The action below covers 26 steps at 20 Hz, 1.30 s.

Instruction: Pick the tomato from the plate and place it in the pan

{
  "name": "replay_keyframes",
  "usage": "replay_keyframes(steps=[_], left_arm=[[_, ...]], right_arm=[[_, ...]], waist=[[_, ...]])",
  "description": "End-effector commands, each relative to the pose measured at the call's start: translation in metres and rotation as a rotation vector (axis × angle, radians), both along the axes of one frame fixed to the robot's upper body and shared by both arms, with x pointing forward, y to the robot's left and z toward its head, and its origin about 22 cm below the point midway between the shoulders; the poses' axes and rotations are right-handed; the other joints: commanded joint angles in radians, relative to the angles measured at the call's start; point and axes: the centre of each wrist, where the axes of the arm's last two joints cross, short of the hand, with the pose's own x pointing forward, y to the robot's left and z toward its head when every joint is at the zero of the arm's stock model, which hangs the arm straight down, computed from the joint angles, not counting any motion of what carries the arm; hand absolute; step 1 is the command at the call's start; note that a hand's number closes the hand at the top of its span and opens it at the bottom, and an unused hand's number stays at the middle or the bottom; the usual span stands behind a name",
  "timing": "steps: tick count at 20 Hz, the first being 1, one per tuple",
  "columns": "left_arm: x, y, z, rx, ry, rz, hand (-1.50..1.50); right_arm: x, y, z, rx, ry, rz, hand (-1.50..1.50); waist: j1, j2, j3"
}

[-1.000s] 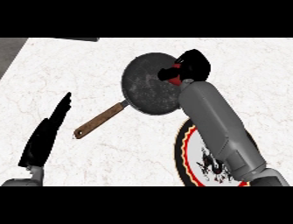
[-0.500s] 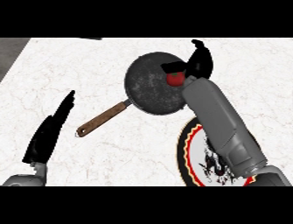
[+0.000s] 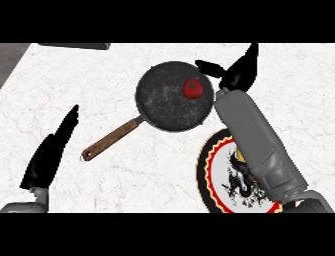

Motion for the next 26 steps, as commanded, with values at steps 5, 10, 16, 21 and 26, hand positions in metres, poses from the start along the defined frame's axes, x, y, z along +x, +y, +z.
replay_keyframes(steps=[5,10,16,21,26], left_arm=[[-0.015,0.02,0.002,0.01,0.029,0.071,0.0],[-0.026,0.029,-0.024,0.007,0.047,0.105,0.0],[-0.029,0.027,-0.008,0.008,0.044,0.131,0.0],[-0.031,0.038,-0.004,0.007,0.029,0.126,0.0],[-0.017,0.022,-0.009,0.013,0.018,0.1,0.0]], right_arm=[[-0.031,-0.022,-0.039,0.042,-0.121,-0.171,-1.5],[-0.075,-0.032,-0.069,-0.018,-0.142,-0.129,-1.5],[-0.138,-0.059,-0.079,-0.024,-0.137,-0.123,-1.5],[-0.201,-0.089,-0.069,-0.054,-0.122,-0.116,-1.5],[-0.243,-0.12,-0.04,-0.064,-0.105,-0.091,-1.5]], waist=[[-0.071,-0.027,0.0],[-0.104,-0.033,-0.003],[-0.13,-0.042,-0.004],[-0.121,-0.036,-0.004],[-0.107,-0.029,-0.003]])
